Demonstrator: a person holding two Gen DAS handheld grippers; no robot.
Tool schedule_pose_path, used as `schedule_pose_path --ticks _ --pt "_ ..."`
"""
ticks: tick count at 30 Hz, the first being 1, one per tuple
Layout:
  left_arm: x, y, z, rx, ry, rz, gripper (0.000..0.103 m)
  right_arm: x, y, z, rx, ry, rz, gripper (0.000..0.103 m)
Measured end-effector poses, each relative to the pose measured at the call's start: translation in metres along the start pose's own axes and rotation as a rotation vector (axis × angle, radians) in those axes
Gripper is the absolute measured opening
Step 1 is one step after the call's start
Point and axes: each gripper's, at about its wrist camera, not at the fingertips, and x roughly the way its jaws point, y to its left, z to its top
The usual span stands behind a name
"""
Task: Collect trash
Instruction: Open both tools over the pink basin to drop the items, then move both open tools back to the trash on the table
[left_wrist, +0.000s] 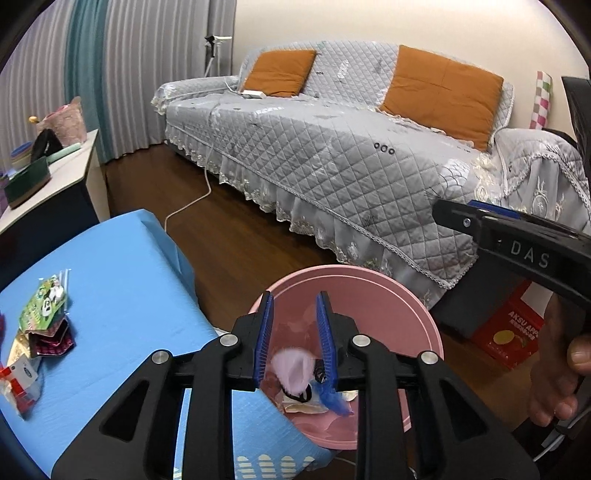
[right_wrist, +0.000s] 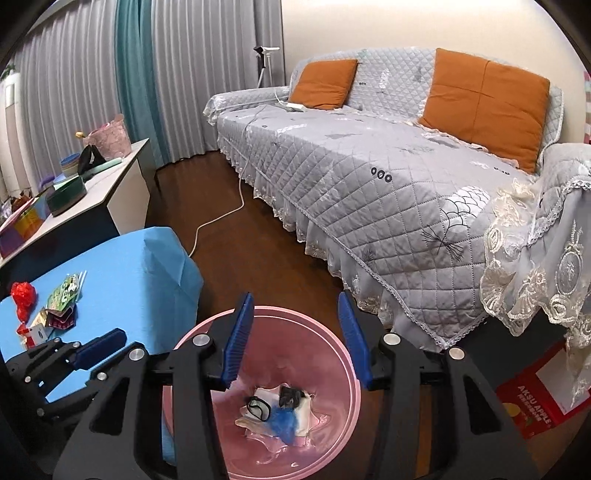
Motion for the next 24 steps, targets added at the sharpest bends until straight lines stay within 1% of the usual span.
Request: schedule_pose_path --ticks 5,13,19,24 --pt "-0.006 0.011 0.0 -0.01 -0.012 0.032 0.024 -0.002 0.011 0.003 -0.002 -0.019 0.019 0.048" --pt "-0.025 0.044 -0.004 -0.066 -0.041 0.099 0.024 -0.008 0.048 0.006 -0.035 -0.06 0.076 0.048" --pt "-0.04 0.077 -0.01 -0.121 -0.053 0.18 0.024 -0.006 0.076 0.005 -0.043 -0.08 0.127 0.048" --pt "-0.056 0.113 -0.017 -0.199 -0.064 0.278 0.024 -0.002 0.101 0.003 -0.055 -0.08 0.17 0.048"
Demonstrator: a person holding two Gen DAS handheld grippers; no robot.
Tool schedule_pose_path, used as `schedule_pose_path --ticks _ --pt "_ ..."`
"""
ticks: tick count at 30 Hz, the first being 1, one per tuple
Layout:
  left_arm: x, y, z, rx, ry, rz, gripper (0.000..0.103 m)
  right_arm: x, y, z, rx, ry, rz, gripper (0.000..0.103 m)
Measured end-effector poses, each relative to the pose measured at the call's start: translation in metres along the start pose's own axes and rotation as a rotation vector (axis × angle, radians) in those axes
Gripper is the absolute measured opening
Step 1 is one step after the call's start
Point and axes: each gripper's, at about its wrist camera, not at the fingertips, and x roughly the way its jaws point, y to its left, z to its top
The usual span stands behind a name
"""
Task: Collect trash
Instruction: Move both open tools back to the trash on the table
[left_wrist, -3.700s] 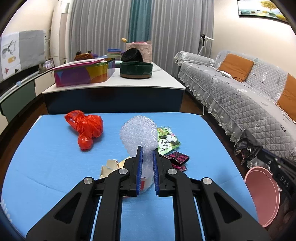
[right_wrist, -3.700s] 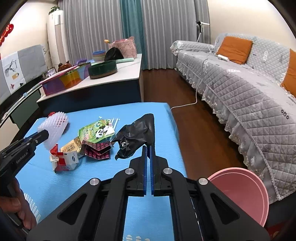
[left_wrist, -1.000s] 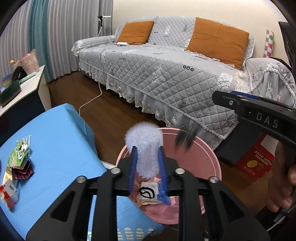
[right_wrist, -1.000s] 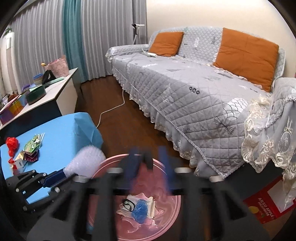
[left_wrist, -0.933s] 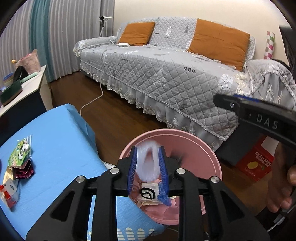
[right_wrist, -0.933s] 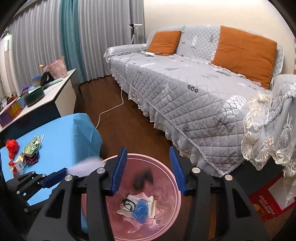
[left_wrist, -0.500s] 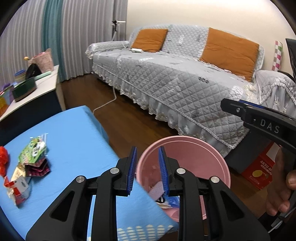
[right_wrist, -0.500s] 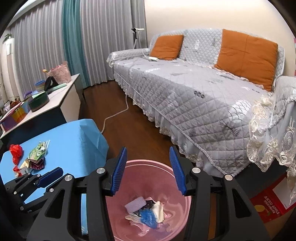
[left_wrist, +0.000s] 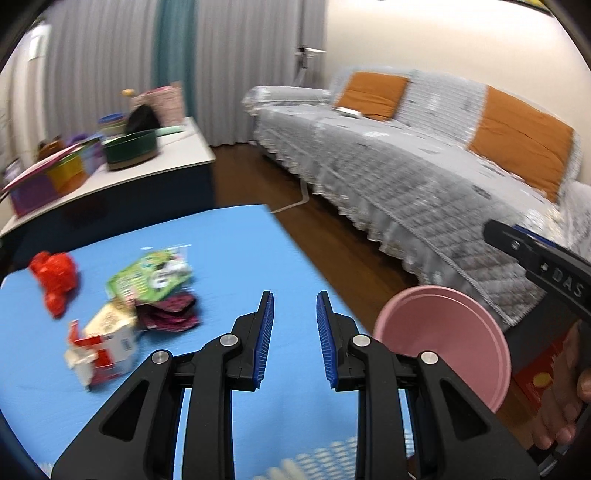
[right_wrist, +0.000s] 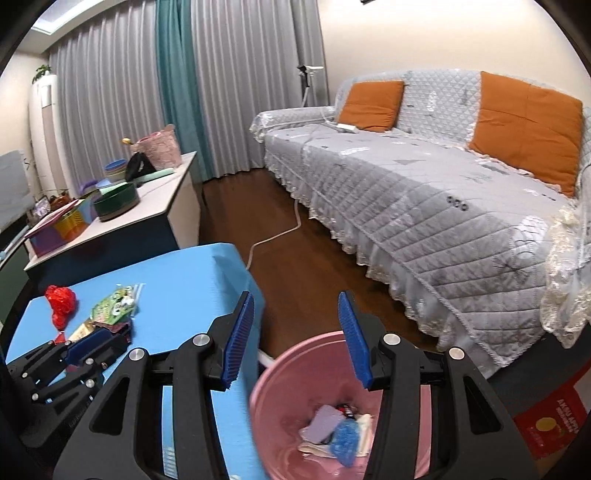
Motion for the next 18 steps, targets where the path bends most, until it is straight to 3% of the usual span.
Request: schedule_pose_path --ticks 12,18 --pt "-0.011 0.085 -0.002 -0.159 -0.02 0.245 0.024 0.014 0.057 -0.004 -0.052 0.014 0.101 0.045" --pt "-0.009 0.121 -0.011 -0.247 0.017 0.344 0.024 0.024 0.084 -0.009 -0.093 0.035 0.165 0.039"
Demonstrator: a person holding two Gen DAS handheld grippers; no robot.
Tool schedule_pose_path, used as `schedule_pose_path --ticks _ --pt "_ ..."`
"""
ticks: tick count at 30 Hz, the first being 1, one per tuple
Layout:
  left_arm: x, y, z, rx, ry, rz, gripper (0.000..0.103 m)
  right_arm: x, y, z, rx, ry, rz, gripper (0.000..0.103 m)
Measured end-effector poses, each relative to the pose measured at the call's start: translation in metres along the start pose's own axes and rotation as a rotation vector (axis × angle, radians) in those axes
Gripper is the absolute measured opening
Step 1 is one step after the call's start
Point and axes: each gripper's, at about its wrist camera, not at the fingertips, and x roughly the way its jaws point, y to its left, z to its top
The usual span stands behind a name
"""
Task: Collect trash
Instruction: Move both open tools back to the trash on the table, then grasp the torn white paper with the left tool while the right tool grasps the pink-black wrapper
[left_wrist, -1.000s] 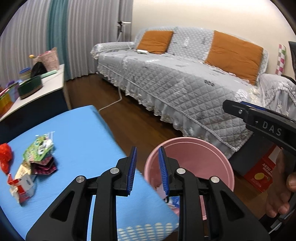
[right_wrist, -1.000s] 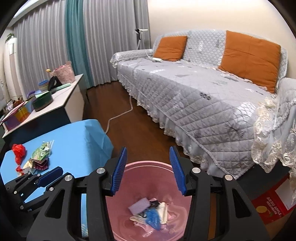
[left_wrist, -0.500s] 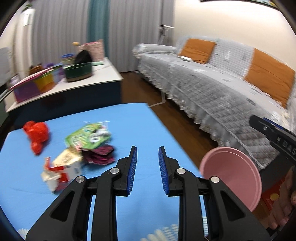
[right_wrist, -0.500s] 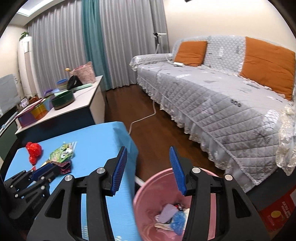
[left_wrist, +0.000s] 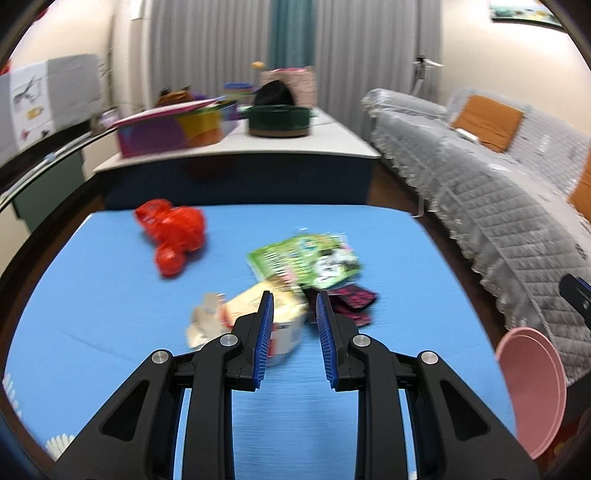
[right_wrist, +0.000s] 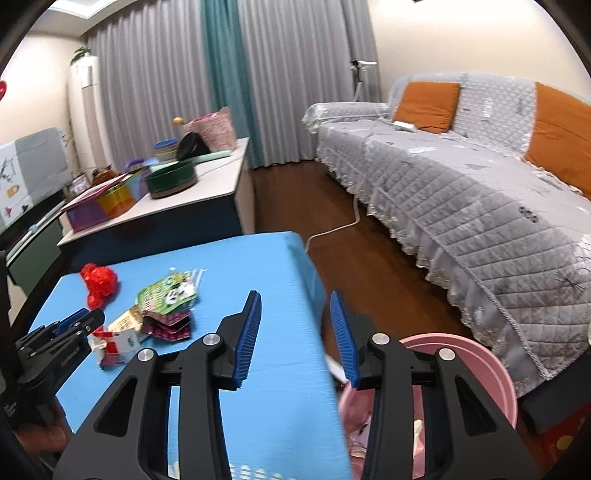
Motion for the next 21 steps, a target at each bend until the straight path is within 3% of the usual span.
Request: schedule_pose_path --ticks 3,7,21 --pt "0.001 0.014 0.0 -0.034 -0.003 0.042 0.024 0.008 0.013 -0.001 -0.023 0.014 0.031 0.039" --pt "0.003 0.03 0.003 -0.08 -0.01 0.077 0.033 0.016 0.031 -0.003 -0.062 0.019 0.068 0.037" --pt "0.036 0.053 0.001 -0.159 0.078 0.077 0.033 0.05 0.075 -0.011 -0.126 0.071 0.156 0.036"
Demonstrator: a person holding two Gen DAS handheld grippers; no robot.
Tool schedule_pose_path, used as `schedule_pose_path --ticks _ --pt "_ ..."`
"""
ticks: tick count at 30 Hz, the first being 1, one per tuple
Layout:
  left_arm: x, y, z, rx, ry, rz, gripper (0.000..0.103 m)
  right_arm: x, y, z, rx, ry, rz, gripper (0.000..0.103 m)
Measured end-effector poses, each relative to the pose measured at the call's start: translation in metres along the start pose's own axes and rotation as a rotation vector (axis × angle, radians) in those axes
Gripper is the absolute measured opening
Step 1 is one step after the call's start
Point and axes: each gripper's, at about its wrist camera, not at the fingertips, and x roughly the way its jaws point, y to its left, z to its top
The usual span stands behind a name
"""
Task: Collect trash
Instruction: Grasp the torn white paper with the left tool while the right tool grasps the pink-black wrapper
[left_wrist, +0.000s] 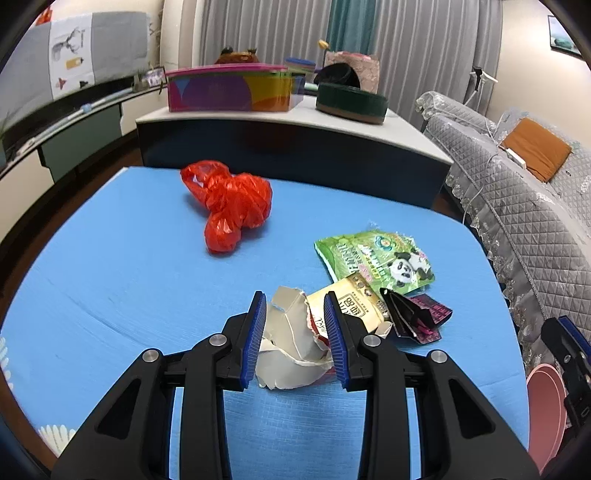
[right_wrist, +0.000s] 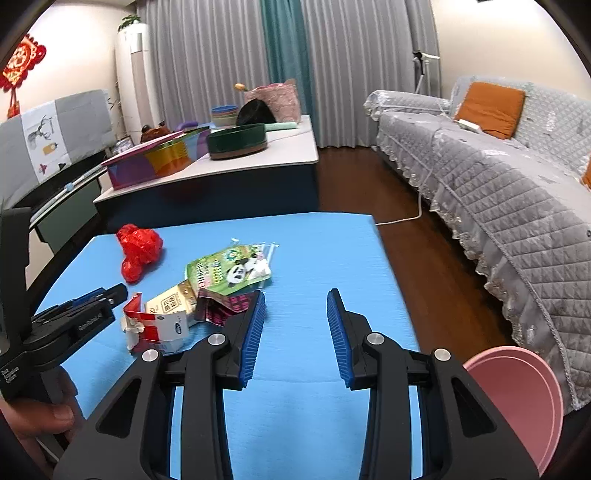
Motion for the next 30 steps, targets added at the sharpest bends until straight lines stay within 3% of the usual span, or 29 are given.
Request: schedule_pose_path --ticks 7,8,10,12,21,30 --pt "0.01 0.004 0.0 -0.02 0.055 -0.029 0.03 0.024 0.024 -0.003 -0.057 0.047 0.063 0.036" --pt "0.01 0.005 0.001 -0.016 0.059 -0.031 0.027 0.027 0.027 -0.003 -0.065 0.05 0.065 0.036" --pt "0.01 0.006 0.001 -0.003 0.066 -0.017 0.01 0.033 0.033 -0.003 -0.079 0.061 0.072 0.036" --pt "0.012 0.009 0.001 -0.008 0.075 -0.009 0.005 0.039 0.038 -0.004 -0.083 0.073 0.08 0.037" --pt "0.004 0.041 0.01 -0.071 0.05 0.047 0.004 0.067 0.061 -0.005 -0.131 0.113 0.101 0.038" --pt "0.005 0.056 0.014 -0.11 0.064 0.028 0.004 0.086 0.074 -0.007 -0.177 0.137 0.076 0.039"
